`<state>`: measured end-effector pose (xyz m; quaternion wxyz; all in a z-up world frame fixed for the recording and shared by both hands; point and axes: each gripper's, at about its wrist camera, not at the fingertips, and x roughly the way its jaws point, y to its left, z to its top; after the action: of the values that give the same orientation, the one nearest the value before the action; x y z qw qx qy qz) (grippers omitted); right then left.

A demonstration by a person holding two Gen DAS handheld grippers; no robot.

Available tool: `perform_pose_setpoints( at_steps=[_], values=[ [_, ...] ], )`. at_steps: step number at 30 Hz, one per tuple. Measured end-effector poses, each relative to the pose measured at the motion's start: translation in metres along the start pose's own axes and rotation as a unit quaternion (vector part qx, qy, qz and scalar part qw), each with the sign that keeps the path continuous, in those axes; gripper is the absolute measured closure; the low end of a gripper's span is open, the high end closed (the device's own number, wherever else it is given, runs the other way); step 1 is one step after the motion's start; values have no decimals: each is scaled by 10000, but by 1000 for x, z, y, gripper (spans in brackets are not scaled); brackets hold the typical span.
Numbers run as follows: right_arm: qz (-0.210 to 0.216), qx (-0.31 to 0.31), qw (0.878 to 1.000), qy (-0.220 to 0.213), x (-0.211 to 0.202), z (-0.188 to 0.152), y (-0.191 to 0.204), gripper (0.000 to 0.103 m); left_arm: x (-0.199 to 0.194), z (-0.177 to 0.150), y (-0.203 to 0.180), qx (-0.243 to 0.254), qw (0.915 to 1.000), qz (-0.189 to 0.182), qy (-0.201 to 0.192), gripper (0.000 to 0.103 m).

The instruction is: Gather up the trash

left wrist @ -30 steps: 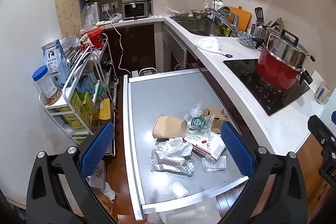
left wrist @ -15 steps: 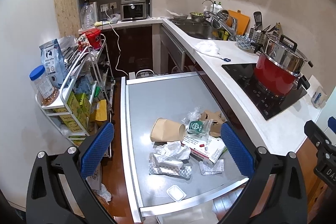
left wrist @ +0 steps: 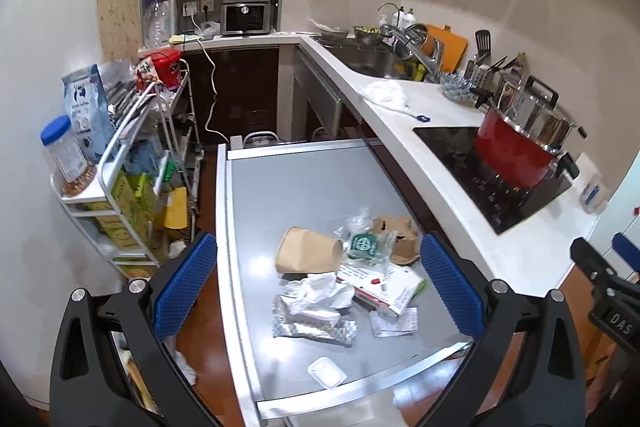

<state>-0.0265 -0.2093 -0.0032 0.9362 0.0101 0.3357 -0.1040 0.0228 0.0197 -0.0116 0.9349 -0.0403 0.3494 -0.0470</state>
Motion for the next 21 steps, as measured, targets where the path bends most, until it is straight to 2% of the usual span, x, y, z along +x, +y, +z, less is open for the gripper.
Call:
perform_pose_setpoints(
  at_steps=[5, 21],
  values=[
    [0, 3, 10000, 1, 0, 0, 0, 4, 3, 1, -4, 118, 9997, 220, 35, 2],
    [21, 11, 10000, 2, 1, 2, -1, 4, 8, 2, -4, 186, 9992, 344, 103, 2]
  ],
)
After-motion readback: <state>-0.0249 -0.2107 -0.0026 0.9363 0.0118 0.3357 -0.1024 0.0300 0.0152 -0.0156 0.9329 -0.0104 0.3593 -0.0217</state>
